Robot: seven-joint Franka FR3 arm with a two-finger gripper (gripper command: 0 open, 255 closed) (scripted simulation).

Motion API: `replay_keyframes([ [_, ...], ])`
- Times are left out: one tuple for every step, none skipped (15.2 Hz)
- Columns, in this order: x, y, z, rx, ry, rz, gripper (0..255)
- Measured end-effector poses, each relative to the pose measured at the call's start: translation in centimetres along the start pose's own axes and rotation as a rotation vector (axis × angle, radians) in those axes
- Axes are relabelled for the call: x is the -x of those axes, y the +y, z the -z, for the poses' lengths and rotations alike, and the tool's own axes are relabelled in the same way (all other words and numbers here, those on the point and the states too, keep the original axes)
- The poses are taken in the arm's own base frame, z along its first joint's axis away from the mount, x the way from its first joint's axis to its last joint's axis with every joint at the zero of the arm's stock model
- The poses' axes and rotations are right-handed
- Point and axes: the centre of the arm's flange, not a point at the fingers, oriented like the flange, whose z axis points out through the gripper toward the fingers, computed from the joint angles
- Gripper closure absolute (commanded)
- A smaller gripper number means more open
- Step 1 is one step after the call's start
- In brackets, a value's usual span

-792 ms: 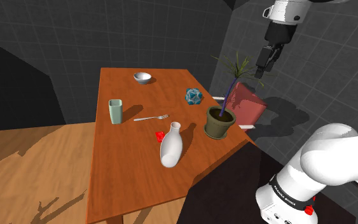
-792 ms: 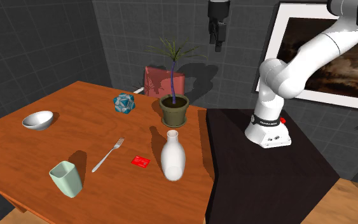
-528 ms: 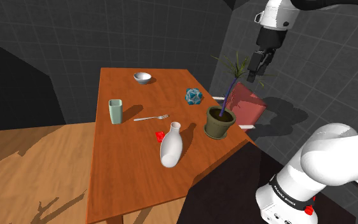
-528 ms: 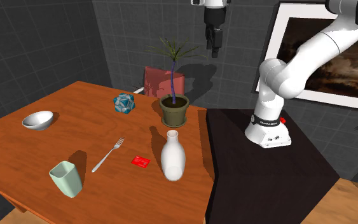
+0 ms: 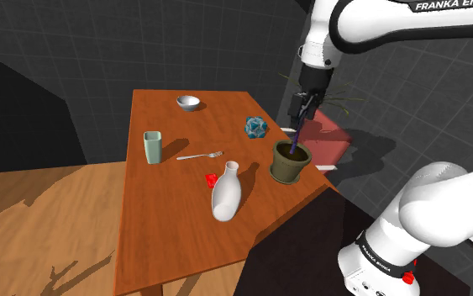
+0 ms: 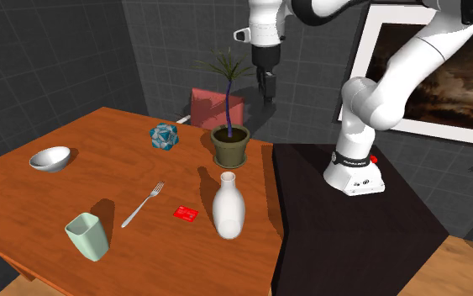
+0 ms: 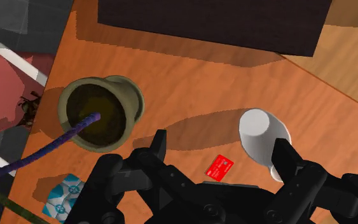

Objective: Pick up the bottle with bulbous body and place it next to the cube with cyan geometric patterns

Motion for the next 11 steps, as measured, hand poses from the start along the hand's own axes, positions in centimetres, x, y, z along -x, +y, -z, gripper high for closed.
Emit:
replay_keyframes([
  [-0.9, -0.6, -0.7, -0.002, -0.002, -0.001, 0],
  [-1.6, -1.5, -1.6, -0.003, -0.003, -0.002, 0],
  [-2.4, -2.0, -2.3, -0.004, -0.005, -0.003, 0],
  [-2.9, -2.7, -3.2, -0.006, -0.007, -0.004, 0],
  [-3.7, -3.5, -4.3, -0.008, -0.009, -0.004, 0],
  [-4.3, -4.3, -5.1, -0.009, -0.011, -0.005, 0],
  [-5.1, -4.8, -5.7, -0.01, -0.012, -0.006, 0],
  [-5.8, -5.5, -6.6, -0.012, -0.014, -0.007, 0],
  [-6.5, -6.3, -7.4, -0.013, -0.015, -0.008, 0],
  [-7.2, -7.0, -8.2, -0.015, -0.017, -0.009, 0],
  [-7.9, -7.7, -9.3, -0.016, -0.02, -0.01, 0],
])
